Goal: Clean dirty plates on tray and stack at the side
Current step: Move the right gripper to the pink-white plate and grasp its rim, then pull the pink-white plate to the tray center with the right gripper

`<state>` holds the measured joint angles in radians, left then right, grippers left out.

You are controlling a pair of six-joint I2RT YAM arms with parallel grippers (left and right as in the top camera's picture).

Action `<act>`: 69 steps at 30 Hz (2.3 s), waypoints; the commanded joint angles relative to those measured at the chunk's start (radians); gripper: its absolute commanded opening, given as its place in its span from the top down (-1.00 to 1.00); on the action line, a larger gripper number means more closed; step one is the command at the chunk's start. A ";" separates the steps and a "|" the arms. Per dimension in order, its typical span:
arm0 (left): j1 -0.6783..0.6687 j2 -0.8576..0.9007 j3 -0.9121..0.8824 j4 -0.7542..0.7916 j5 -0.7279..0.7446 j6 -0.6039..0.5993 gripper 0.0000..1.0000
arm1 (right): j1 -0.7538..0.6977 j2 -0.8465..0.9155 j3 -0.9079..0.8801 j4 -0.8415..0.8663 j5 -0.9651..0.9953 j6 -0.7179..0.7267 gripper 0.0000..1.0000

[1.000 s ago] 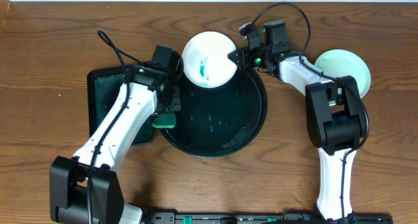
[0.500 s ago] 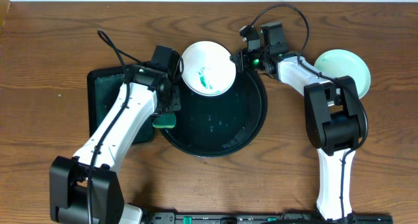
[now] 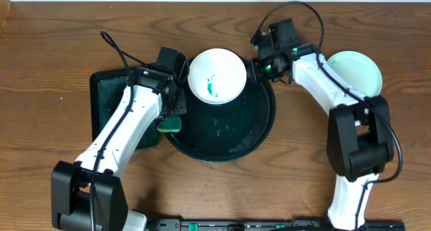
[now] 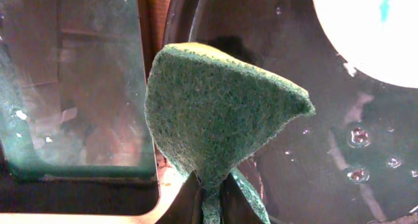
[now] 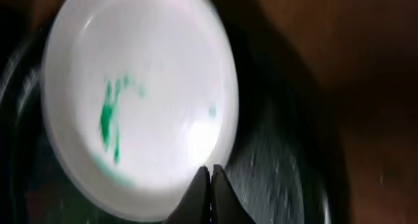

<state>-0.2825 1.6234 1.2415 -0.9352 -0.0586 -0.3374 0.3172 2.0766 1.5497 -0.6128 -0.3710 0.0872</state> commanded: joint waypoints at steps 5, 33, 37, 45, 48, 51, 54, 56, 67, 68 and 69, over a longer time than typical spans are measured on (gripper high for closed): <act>0.003 0.007 0.023 -0.002 -0.005 0.014 0.85 | 0.085 -0.021 -0.005 -0.192 0.090 -0.032 0.79; 0.003 0.008 0.023 -0.003 -0.005 0.015 0.85 | 0.074 0.142 -0.005 0.170 0.138 0.079 -0.22; 0.003 0.007 0.023 -0.003 -0.005 0.026 0.86 | 0.077 0.142 -0.005 0.230 0.138 0.093 -0.07; 0.003 0.008 0.023 -0.003 -0.005 0.026 0.86 | 0.097 0.142 -0.006 0.292 0.139 0.104 0.97; 0.003 0.008 0.023 -0.003 -0.005 0.026 0.85 | 0.101 0.142 -0.006 0.282 0.188 0.138 0.98; 0.003 0.008 0.023 -0.004 -0.005 0.026 0.85 | 0.102 0.142 -0.006 0.270 0.213 0.144 0.97; 0.003 0.008 0.023 -0.007 -0.005 0.026 0.85 | 0.103 0.134 -0.006 0.237 0.215 0.144 0.98; 0.003 0.008 0.023 -0.010 0.003 0.026 0.85 | 0.104 0.115 -0.006 0.195 0.232 0.144 0.98; 0.002 0.008 0.023 -0.002 0.102 0.049 0.86 | 0.175 0.001 -0.007 -0.188 0.332 0.134 0.97; 0.000 0.008 0.023 0.007 0.135 0.062 0.85 | 0.188 0.001 -0.008 -0.203 0.328 0.131 0.97; -0.002 0.008 0.023 0.018 0.166 0.068 0.85 | 0.201 0.001 -0.008 -0.210 0.329 0.129 0.97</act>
<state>-0.2825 1.6234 1.2415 -0.9302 0.0177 -0.3073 0.4706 2.0933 1.5440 -0.8032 -0.0483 0.2306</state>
